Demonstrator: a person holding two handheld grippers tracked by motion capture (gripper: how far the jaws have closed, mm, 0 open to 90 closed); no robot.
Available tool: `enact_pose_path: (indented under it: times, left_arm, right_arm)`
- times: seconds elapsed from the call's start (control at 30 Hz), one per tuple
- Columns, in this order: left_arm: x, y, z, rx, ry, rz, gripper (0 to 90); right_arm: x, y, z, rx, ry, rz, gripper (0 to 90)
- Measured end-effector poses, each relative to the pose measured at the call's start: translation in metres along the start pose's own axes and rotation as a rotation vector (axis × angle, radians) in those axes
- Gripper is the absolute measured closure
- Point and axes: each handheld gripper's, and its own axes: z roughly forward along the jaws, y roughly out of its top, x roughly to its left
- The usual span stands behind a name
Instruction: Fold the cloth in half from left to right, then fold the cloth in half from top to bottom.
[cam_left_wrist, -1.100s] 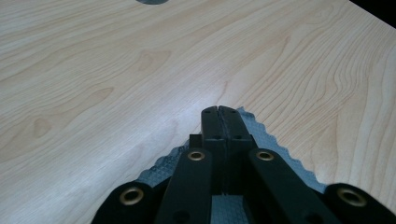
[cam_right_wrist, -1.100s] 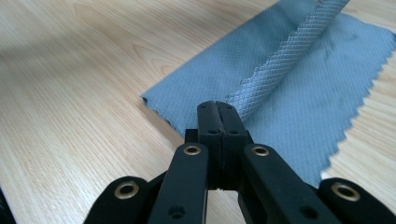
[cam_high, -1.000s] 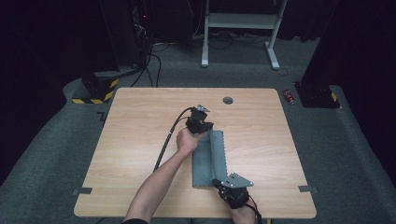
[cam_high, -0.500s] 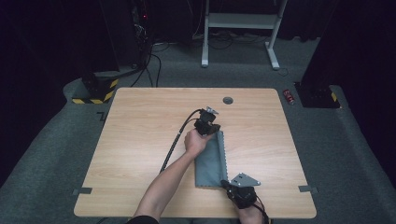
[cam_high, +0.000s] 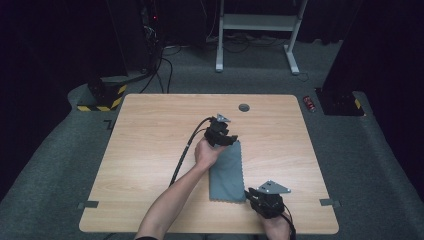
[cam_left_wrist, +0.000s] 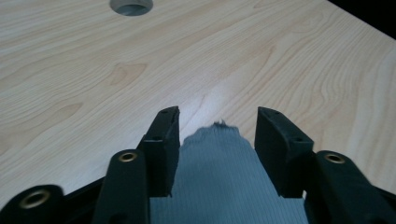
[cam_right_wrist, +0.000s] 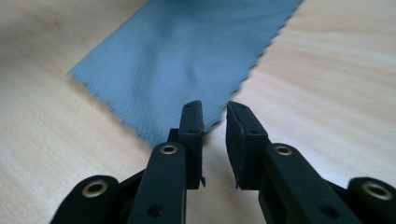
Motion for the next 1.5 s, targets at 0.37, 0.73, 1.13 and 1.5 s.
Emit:
enact_pose_path:
  times: [0.37, 0.73, 1.13, 1.5]
  left_arm:
    - [-0.036, -0.081, -0.058, 0.05, 0.027, 0.096, 44.1]
    - [-0.053, -0.133, -0.073, 0.076, 0.087, 0.138, 44.7]
    - [-0.072, -0.152, -0.092, 0.05, 0.075, 0.068, 41.8]
    - [-0.081, -0.162, -0.093, 0.028, 0.099, 0.102, 42.0]
  right_arm:
    - [-0.009, 0.027, 0.037, 0.056, 0.062, -0.09, 65.8]
    - [-0.019, 0.027, 0.043, 0.087, 0.071, -0.156, 63.7]
    - [-0.025, 0.027, 0.044, 0.077, 0.103, -0.175, 65.0]
    - [-0.016, 0.02, 0.028, 0.073, 0.119, -0.19, 54.9]
